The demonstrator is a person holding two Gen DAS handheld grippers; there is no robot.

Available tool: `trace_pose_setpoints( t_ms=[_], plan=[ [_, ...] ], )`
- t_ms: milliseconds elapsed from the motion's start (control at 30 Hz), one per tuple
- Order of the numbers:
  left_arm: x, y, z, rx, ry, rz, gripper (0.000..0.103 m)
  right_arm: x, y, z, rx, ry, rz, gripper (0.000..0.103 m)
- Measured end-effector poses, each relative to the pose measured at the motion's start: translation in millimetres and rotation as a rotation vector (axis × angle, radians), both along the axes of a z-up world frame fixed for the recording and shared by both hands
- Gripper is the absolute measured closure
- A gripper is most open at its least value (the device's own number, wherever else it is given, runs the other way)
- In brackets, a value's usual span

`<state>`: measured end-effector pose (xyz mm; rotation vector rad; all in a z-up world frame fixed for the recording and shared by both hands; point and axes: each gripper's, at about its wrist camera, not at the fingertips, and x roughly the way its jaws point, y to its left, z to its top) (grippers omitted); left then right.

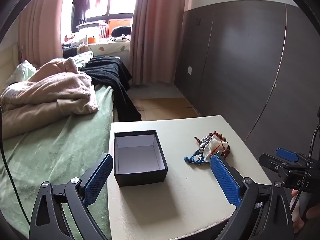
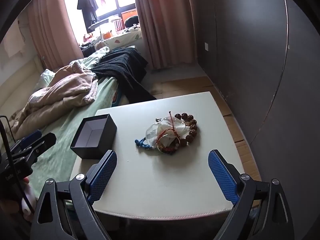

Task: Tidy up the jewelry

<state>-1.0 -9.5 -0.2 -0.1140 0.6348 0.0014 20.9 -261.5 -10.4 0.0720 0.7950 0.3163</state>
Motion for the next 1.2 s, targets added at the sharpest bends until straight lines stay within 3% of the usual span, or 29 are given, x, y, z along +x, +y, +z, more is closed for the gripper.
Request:
trace_pose_setpoints(
  t_ms=[1200],
  plan=[
    [-3,-21,-3,0.015,-0.002,-0.043,0.005,-7,-9,13,-0.014,-0.029,-0.026,0.01]
  ],
)
